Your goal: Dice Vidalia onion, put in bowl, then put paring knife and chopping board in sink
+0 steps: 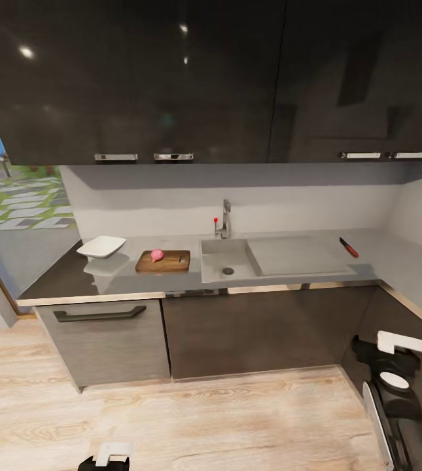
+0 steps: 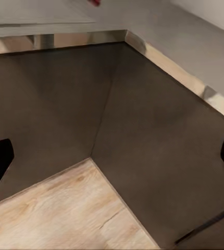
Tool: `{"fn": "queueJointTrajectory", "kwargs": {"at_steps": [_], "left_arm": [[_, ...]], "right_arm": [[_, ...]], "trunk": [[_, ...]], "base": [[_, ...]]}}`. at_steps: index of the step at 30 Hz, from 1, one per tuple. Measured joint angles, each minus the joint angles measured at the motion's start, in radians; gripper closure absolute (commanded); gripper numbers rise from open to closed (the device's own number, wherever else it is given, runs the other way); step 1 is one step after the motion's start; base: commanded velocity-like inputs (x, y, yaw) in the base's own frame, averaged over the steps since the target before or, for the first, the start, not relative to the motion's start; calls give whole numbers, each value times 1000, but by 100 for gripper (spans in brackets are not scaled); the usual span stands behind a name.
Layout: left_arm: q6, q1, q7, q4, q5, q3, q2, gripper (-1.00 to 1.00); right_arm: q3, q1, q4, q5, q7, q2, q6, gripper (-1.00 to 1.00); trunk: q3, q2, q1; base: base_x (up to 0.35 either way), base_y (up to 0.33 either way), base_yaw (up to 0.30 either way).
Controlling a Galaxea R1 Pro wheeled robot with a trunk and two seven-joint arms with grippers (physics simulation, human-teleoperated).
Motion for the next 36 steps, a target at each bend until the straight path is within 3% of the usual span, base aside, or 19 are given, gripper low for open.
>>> {"fn": "queueJointTrajectory", "kwargs": {"at_steps": [5, 8, 14, 17, 21, 26, 29, 32, 36], "left_arm": [[0, -1, 0, 0, 0, 0, 0, -100], [0, 0, 0, 0, 1, 0, 0, -100], [0, 0, 0, 0, 1, -1, 0, -100], [0, 0, 0, 0, 1, -1, 0, -100], [0, 0, 1, 0, 1, 0, 0, -100], [2, 0, 4, 0, 1, 1, 2, -100], [3, 0, 7, 1, 1, 1, 11, -100], [4, 0, 9, 1, 1, 1, 18, -100], [4, 0, 9, 1, 1, 1, 21, -100]], "right_arm": [[3, -132, -23, 23, -1, -32, 145, -100], [8, -197, -23, 28, 0, -39, 206, -100], [16, -387, -18, 35, 4, -59, 361, -100], [37, -507, 0, 36, 5, -68, 426, -100], [60, -691, 147, 36, 5, -76, 455, -100], [66, -865, 411, 33, 34, -132, 461, -100], [67, -962, 573, 32, 110, -171, 460, -100], [69, -1057, 706, 35, 209, -194, 460, -100], [70, -1124, 776, 42, 277, -204, 460, -100]], "trunk": [[0, 0, 0], [0, 0, 0], [0, 0, 0], [0, 0, 0], [0, 0, 0], [0, 0, 0], [0, 0, 0], [0, 0, 0], [0, 0, 0]], "base": [[0, 0, 0], [0, 0, 0], [0, 0, 0], [0, 0, 0], [-1, -5, 0], [-43, -94, 0], [-38, -72, 0], [-12, -24, 0], [-4, -7, 0]]}}
